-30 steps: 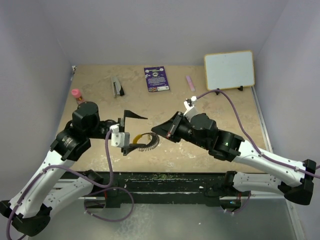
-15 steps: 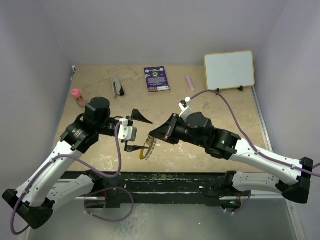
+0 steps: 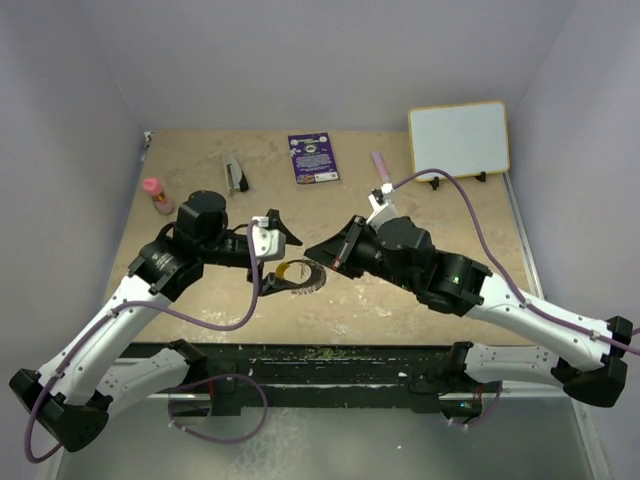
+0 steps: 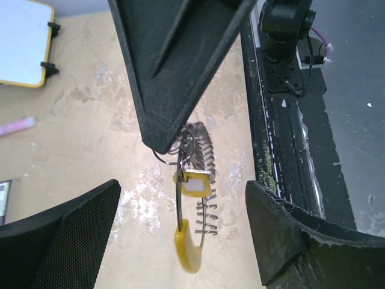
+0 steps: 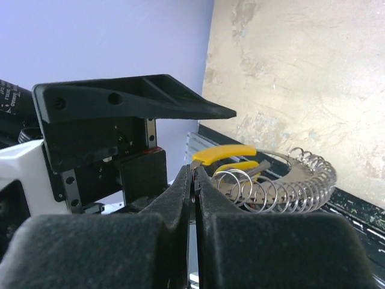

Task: Put the keys on the keyring

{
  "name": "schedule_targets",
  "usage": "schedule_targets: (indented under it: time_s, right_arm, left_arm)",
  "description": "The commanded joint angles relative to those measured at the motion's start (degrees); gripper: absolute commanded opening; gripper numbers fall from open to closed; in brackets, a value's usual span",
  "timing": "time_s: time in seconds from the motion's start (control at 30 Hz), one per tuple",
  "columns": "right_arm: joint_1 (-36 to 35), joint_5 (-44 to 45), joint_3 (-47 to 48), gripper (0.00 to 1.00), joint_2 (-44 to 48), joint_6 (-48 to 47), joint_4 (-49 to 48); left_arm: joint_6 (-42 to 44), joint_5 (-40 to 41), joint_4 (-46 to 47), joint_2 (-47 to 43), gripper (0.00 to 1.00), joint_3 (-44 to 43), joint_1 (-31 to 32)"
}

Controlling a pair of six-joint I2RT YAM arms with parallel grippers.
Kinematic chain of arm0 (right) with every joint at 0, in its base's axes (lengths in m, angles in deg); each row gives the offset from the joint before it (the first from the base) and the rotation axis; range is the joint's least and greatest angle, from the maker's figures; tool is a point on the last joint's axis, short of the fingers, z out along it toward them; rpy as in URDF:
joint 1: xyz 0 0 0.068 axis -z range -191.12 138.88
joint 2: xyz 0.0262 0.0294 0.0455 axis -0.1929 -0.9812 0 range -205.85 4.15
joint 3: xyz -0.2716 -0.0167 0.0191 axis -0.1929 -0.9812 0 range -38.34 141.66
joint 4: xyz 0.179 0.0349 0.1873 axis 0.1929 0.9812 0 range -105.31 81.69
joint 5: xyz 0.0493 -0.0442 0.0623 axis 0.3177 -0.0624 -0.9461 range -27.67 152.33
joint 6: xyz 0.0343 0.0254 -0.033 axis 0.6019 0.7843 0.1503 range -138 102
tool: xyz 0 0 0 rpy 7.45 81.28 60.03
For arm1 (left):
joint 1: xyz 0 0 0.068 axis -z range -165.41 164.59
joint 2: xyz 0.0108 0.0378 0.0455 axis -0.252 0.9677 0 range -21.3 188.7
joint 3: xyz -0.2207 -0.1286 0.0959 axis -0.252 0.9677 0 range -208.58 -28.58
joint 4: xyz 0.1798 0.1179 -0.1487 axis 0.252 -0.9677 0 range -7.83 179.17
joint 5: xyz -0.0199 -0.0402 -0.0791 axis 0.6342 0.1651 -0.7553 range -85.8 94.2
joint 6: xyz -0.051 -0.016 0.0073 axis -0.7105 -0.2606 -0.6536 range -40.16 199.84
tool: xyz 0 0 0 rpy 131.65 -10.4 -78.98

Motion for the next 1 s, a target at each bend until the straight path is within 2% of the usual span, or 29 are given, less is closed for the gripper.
schedule_targets:
  time_s: [0.0,0.13,0.2,0.47,0.57,0.77,0.83,0.97]
  right_arm:
    - [0.11,1.48,2.94,0.0,-0.89,-1.17,-1.33]
    - [0.07,1.9,2.77,0.0,-0.84,-1.1,-1.58]
    - [0.06,1.7,2.9,0.0,-0.88,-1.11,-1.75]
    - [0.11,0.15,3.1,0.0,-0.76,-1.09,-2.37]
    - [0.14,-0.78,3.16,0.0,-0.66,-1.11,-1.95]
    - [0.15,-6.52,3.42,0.0,-0.44,-0.99,-0.22]
    - [0.19,-7.18,4.87,0.0,-0.97,-1.8,1.75]
    - [0.19,-9.23,6.72,0.0,-1.59,-2.74,4.21]
  left_arm:
    - [-7.17,0.73,4.6,1.37,0.87,-2.59,0.64]
    - [-8.66,1.04,5.76,1.82,0.85,-2.81,1.1]
    - [-8.95,1.49,5.97,1.83,0.81,-2.59,1.1]
    - [-6.86,1.0,6.9,1.3,0.45,-0.28,1.32]
    - [-5.76,-0.24,6.42,1.11,0.35,0.21,1.33]
    - [-0.09,-1.27,2.26,0.7,0.36,-0.37,1.35]
    - [4.15,-1.56,0.56,0.25,0.29,-0.39,1.5]
    - [12.44,-2.78,-3.62,-0.12,0.23,-1.76,1.68]
